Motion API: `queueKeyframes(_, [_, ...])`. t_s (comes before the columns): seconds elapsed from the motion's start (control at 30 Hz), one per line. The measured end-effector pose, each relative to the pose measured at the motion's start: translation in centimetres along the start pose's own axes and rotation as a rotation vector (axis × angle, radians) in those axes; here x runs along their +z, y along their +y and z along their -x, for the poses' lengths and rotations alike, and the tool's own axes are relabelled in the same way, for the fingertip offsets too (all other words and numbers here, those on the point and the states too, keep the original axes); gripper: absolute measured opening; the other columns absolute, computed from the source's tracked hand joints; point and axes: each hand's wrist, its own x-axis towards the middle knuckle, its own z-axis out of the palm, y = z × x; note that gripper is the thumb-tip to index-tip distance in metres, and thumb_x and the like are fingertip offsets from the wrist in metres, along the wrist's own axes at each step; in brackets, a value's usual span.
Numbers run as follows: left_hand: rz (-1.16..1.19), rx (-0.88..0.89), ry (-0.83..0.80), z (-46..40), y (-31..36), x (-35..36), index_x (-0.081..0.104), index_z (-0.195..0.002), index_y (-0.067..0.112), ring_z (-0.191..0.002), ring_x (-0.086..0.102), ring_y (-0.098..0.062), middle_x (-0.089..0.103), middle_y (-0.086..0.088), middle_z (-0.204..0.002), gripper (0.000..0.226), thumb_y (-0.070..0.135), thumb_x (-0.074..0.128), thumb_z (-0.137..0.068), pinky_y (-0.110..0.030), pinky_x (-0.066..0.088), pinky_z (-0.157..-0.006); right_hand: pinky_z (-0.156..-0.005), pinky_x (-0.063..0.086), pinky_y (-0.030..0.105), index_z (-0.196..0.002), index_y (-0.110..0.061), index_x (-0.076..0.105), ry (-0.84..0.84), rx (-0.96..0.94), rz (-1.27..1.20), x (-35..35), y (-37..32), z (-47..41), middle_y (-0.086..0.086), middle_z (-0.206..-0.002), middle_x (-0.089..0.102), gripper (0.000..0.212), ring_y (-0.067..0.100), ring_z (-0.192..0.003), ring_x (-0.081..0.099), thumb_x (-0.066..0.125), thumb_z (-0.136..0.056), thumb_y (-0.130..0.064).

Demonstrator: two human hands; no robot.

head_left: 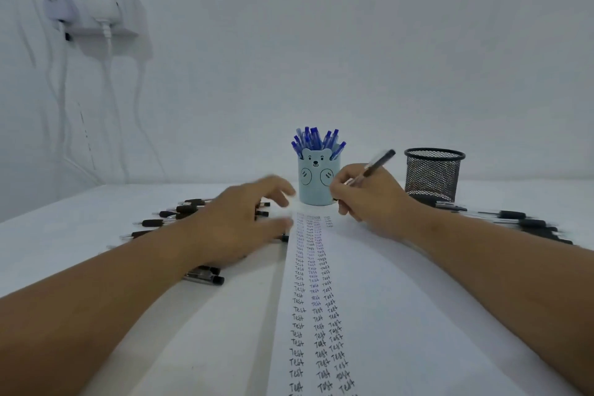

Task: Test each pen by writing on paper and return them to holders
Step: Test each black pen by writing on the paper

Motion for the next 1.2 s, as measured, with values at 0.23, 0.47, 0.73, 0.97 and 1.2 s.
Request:
queueKeyframes(0.23, [-0.227, 0.055, -0.139, 0.3, 0.3, 0.1, 0.068, -0.112, 0.044, -0.114, 0.051, 0.008, 0.063, 0.029, -0.115, 0.020, 0.031, 0.062, -0.098, -0.009, 0.032, -0.103, -0.040, 0.028, 0.019, -0.062, -0.012, 0.052, -0.130, 0.146, -0.214, 0.5, -0.2, 0.0, 0.009, -0.056, 0.057, 0.033, 0.016, -0.041, 0.037, 0.073, -0.088, -0.015])
queueKeyframes(0.47, [-0.169, 0.036, -0.122, 0.1, -0.4, 0.1, 0.071, -0.102, 0.040, -0.108, 0.051, 0.013, 0.063, 0.028, -0.110, 0.028, 0.017, 0.055, -0.101, -0.007, 0.034, -0.095, -0.049, 0.039, 0.018, -0.056, -0.017, 0.047, -0.116, 0.069, 0.007, 0.9, 0.1, 0.0, 0.006, -0.053, 0.060, 0.039, 0.011, -0.044, 0.051, 0.073, -0.085, -0.015])
queueKeyframes(0.73, [-0.166, 0.079, -0.133, 0.3, -0.2, 0.3, 0.073, -0.099, 0.041, -0.107, 0.053, 0.014, 0.065, 0.029, -0.104, 0.009, 0.037, 0.068, -0.093, -0.010, 0.036, -0.099, -0.046, 0.035, 0.019, -0.051, -0.019, 0.042, -0.141, 0.055, 0.075, 1.1, 0.2, 0.0, 0.004, -0.050, 0.055, 0.042, 0.011, -0.044, 0.051, 0.069, -0.083, -0.010])
queueKeyframes(0.97, [-0.169, 0.076, -0.118, 0.2, -0.2, 0.4, 0.073, -0.097, 0.041, -0.105, 0.053, 0.015, 0.065, 0.028, -0.102, 0.007, 0.039, 0.070, -0.091, -0.006, 0.034, -0.093, -0.046, 0.036, 0.016, -0.053, -0.017, 0.040, -0.155, 0.029, 0.103, 1.2, 0.2, 0.0, 0.003, -0.048, 0.050, 0.041, 0.013, -0.046, 0.052, 0.067, -0.081, -0.006])
queueKeyframes(1.2, [-0.165, 0.076, -0.110, 0.3, -0.1, 0.4, 0.074, -0.097, 0.040, -0.105, 0.054, 0.014, 0.066, 0.028, -0.102, 0.007, 0.038, 0.070, -0.091, -0.009, 0.036, -0.097, -0.053, 0.038, 0.023, -0.054, -0.018, 0.041, -0.157, 0.024, 0.068, 1.3, 0.6, -0.3, 0.007, -0.054, 0.051, 0.041, 0.012, -0.047, 0.052, 0.068, -0.082, -0.009])
